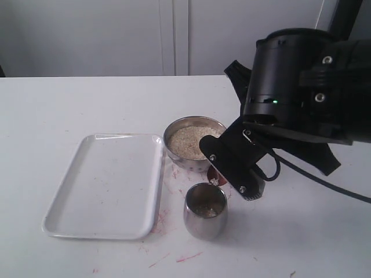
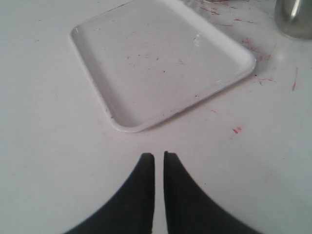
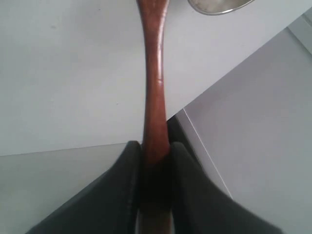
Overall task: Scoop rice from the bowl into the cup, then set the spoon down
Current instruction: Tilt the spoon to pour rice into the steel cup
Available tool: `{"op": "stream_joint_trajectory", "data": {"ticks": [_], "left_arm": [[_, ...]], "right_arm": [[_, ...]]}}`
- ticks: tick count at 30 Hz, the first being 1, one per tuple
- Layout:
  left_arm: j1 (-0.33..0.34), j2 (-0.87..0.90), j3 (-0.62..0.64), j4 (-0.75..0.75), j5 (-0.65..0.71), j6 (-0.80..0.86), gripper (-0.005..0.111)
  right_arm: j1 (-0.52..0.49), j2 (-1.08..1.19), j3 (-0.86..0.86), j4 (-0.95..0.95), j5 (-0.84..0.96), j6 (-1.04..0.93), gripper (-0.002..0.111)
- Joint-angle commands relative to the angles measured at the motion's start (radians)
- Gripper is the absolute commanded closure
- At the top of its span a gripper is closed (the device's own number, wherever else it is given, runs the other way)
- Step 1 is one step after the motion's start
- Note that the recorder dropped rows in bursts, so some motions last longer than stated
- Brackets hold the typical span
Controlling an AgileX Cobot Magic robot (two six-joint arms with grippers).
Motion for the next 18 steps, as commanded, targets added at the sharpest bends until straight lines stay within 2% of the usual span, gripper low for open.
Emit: {"op": "stream_joint_trajectory", "data": {"ticks": [1,18], "left_arm": [[-0.007,-0.003,0.005,-0.013,0.003,-0.004,0.092],[-0.007,-0.003,0.005,-0.013,0.003,-0.004,0.092]], "right_arm": [[0.012,-0.003,0.002,0.012,0.01,-0.005,0.108],[0.032,-0.003,0.002,0.002,0.014,0.017,0.108]]}}
